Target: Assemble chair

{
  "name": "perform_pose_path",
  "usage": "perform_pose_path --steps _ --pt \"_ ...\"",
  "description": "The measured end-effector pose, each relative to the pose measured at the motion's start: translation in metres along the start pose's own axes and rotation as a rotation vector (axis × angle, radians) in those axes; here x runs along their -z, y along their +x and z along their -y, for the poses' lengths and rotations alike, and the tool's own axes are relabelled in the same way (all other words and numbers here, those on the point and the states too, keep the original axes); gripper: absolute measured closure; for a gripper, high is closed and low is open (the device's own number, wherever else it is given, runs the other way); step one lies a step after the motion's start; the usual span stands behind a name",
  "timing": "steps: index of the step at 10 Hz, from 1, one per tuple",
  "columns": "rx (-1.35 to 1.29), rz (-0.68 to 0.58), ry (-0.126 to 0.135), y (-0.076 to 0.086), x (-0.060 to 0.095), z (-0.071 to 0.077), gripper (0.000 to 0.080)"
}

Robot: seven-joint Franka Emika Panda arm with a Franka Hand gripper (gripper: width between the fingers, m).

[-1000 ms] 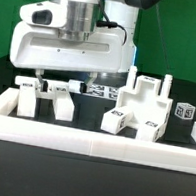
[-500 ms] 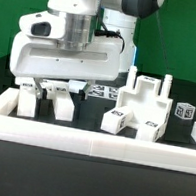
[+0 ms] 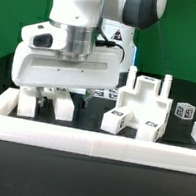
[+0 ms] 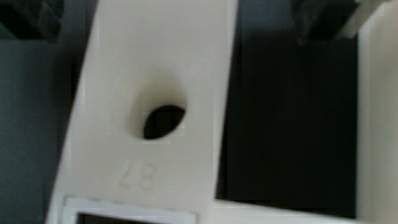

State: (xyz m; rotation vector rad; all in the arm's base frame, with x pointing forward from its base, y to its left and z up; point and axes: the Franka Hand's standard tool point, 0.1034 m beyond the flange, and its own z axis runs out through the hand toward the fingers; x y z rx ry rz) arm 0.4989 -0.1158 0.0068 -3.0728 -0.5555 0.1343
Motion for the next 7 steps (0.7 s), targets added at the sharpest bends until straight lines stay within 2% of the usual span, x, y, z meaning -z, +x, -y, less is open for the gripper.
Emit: perform_pose_path --steps 4,6,7 --pt "-0.005 0.001 0.002 0.0005 -0.0011 0.0036 0.015" --pt "-0.007 0.001 0.002 0.0005 -0.0012 0.0035 0.0408" --pt "-0.008 0.0 0.001 0.0007 -0.0009 0.003 0.0512"
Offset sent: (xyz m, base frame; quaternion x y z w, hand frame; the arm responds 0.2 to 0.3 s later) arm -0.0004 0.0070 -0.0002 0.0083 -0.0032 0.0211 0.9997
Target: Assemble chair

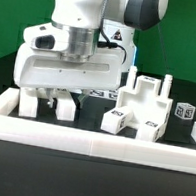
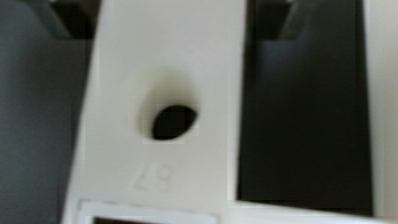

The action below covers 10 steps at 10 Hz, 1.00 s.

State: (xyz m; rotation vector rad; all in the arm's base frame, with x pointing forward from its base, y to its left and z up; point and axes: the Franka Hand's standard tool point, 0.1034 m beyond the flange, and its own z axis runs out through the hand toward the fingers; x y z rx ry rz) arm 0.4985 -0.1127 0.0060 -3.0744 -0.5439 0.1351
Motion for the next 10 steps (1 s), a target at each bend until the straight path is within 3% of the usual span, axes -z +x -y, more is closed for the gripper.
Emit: perform_pose_path --steps 7,10 --pt "-0.005 0.002 0.003 -0.002 0.002 -0.001 0.0512" --pt "-0.01 -0.027 -0.01 0.002 0.026 0.003 0.0511"
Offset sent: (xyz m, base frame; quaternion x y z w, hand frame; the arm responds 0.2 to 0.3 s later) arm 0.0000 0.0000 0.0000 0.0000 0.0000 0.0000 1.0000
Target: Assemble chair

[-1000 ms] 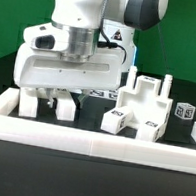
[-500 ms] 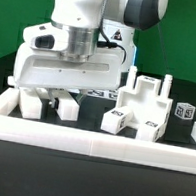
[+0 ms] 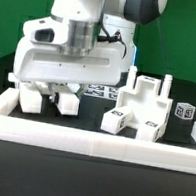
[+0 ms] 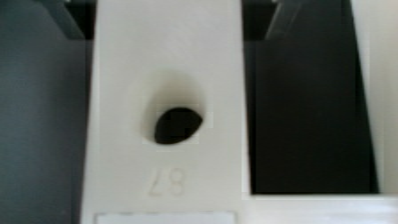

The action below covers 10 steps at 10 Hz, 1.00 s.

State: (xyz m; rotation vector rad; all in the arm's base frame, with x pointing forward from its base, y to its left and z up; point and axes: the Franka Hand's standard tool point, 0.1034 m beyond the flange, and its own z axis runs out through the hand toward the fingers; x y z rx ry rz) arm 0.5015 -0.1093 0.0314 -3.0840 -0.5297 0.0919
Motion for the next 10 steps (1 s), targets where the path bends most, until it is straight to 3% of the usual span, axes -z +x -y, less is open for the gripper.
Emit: perform_pose_path --steps 2,5,10 --pt "-0.012 -0.026 -0.005 0.006 0.024 0.004 0.0511" --pt "-0.035 -0.03 0.028 0.015 0.052 0.006 0.0511" --pt "-0.069 -0.028 0.032 0.016 0.052 0.006 0.0511"
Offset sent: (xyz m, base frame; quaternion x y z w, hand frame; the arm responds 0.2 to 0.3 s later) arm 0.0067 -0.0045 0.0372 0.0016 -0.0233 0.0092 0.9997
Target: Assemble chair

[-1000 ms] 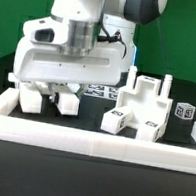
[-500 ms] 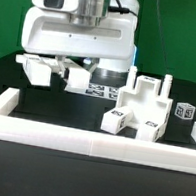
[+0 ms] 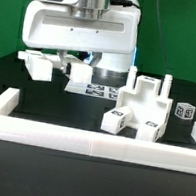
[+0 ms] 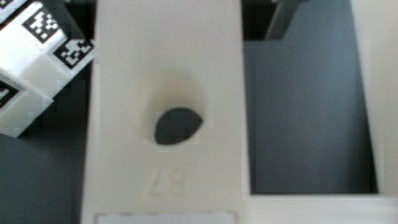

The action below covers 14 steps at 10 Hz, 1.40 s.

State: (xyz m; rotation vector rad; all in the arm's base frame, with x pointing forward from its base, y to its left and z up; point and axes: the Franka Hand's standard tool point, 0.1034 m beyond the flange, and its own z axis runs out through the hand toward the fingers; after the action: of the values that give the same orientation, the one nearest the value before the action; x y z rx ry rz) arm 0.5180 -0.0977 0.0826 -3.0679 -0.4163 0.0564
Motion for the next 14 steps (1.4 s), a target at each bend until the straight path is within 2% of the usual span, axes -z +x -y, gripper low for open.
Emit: perform_pose_path --steps 2,6,8,10,14 --pt "-0.229 0.015 0.021 0.0 0.009 0.015 0.051" --pt "-0.543 0.013 0.033 0.006 0.022 0.025 0.051" --pt "-0.682 0.02 0.034 0.005 0.018 0.026 0.051" --pt "-0.782 0.013 0.047 0.008 0.024 0.032 0.051" --pt "-0.743 -0.021 0.058 0.029 0.044 0.072 0.051"
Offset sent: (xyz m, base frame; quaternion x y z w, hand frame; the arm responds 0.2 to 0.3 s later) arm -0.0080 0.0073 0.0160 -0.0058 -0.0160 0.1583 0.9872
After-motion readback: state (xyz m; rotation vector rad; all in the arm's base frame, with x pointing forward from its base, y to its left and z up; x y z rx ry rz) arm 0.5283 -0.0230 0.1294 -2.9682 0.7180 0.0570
